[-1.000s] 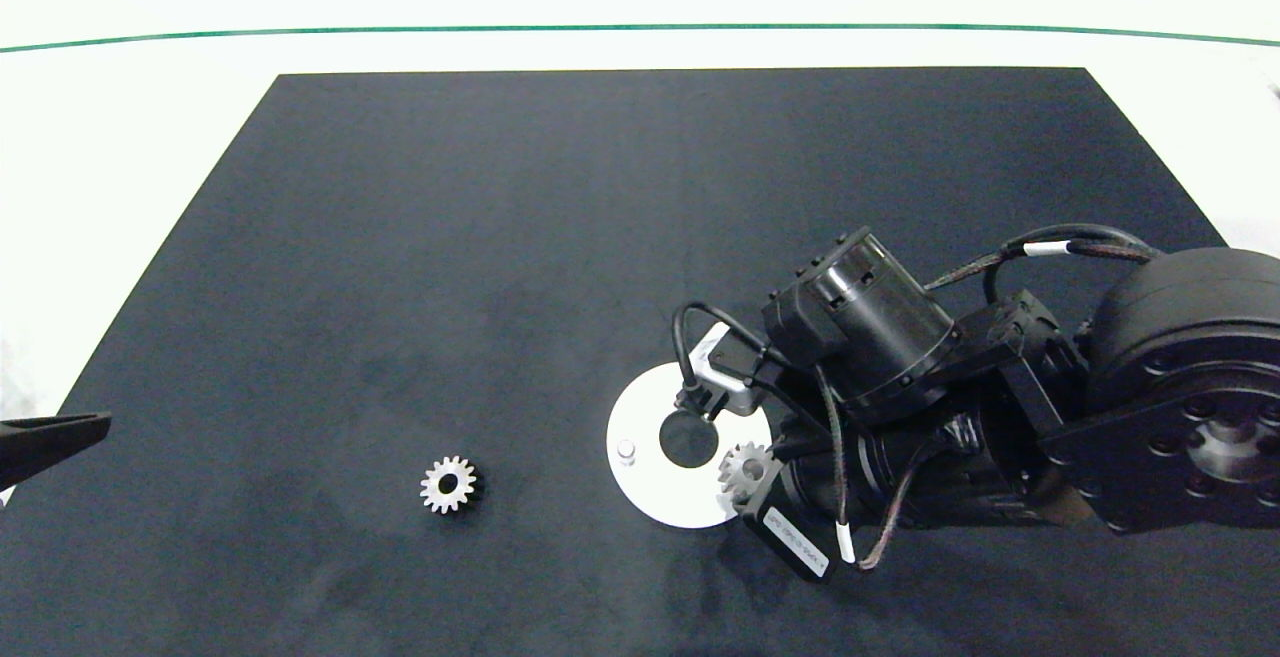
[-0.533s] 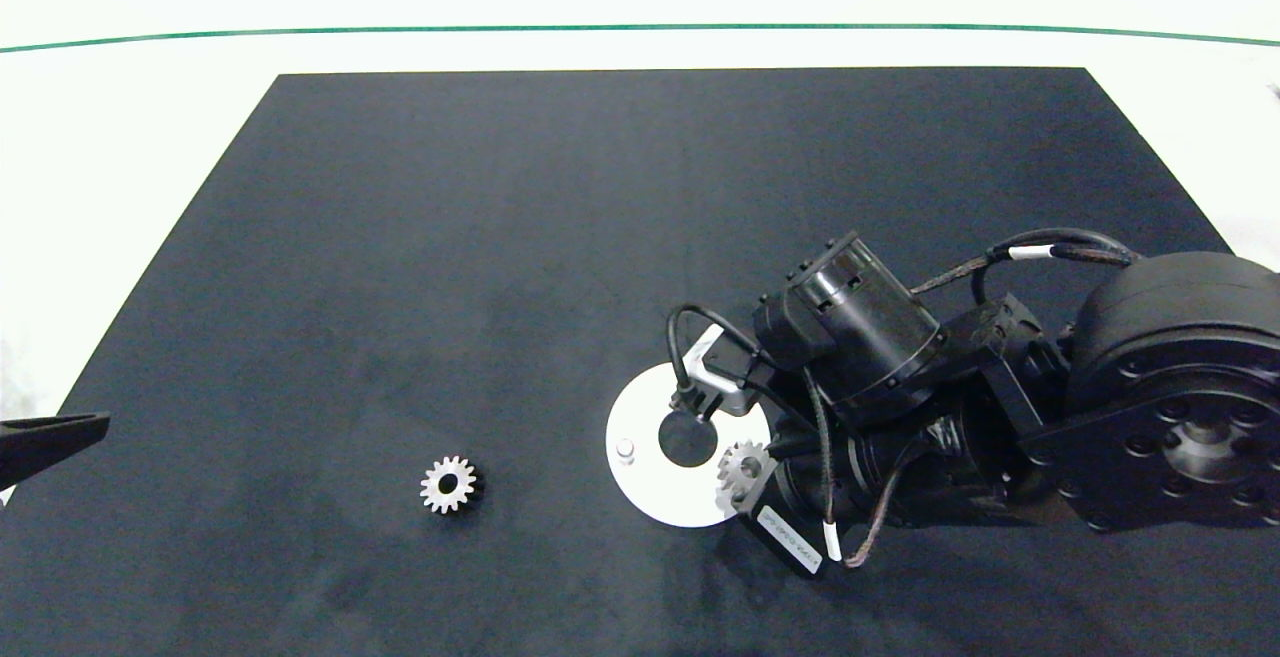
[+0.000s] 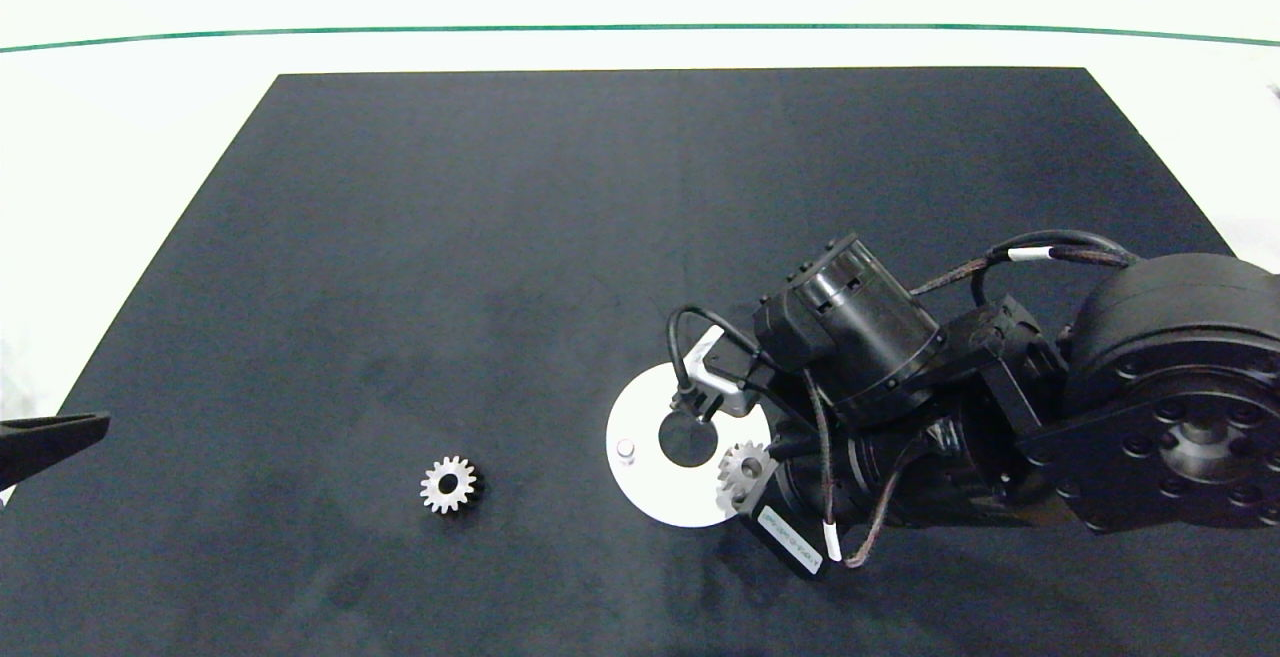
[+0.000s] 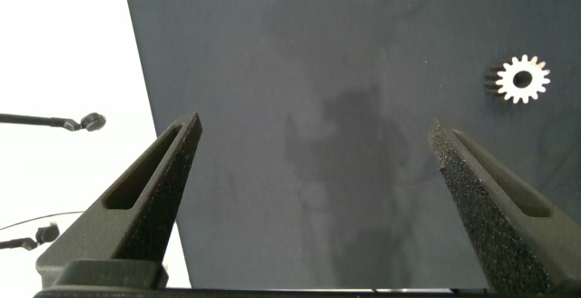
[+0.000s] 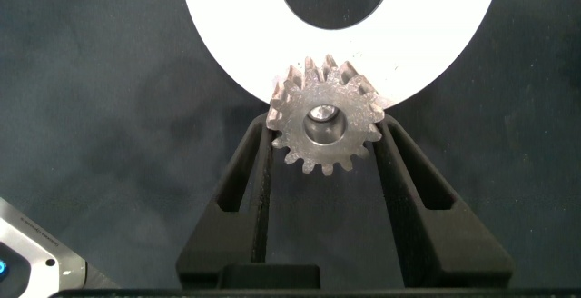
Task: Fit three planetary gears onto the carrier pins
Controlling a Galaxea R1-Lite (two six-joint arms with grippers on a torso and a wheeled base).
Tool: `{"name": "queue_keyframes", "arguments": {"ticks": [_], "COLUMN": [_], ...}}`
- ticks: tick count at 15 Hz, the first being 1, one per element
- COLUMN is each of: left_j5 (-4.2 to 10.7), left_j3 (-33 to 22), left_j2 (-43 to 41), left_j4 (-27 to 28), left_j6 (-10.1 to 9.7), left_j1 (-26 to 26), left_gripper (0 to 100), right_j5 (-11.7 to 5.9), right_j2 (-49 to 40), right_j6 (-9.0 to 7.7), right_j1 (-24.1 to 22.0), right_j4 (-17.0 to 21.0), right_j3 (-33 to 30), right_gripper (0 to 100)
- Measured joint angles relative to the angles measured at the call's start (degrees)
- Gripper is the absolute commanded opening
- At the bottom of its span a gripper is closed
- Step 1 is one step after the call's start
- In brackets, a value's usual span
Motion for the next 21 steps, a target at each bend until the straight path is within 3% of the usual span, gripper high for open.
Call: {"name": "queue_keyframes", "arguments": {"ticks": [1,2,10,13,21], "left_j5": [0.00,0.00,0.00,-0.02,0.00], "left_j3": [0.02,0.04,0.30,0.33,0.41], "left_j2": [0.00,0.00,-0.51,-0.66,-0.77], "left_j4": [0.02,0.00,0.00,0.00,0.00], "left_j6": [0.00,0.00,0.63,0.66,0.77], "left_j1": [0.00,0.00,-0.11,-0.10,-0.18], "left_gripper": [100,100,100,100,100], "right_j5": [-0.02,-0.02,-0.06,-1.22,-1.38], "right_j2": [-0.02,-0.02,-0.91,-1.84,-5.92], "right_j6": [0.00,0.00,0.00,0.00,0.41], "right_j1": [0.00,0.00,-0.02,-0.10,-1.45], "right_j4": [0.00,0.00,0.16,0.16,0.00], "right_j3": [0.05,0.06,0.83,0.85,-0.05], "right_gripper": [7,100,100,100,100]}}
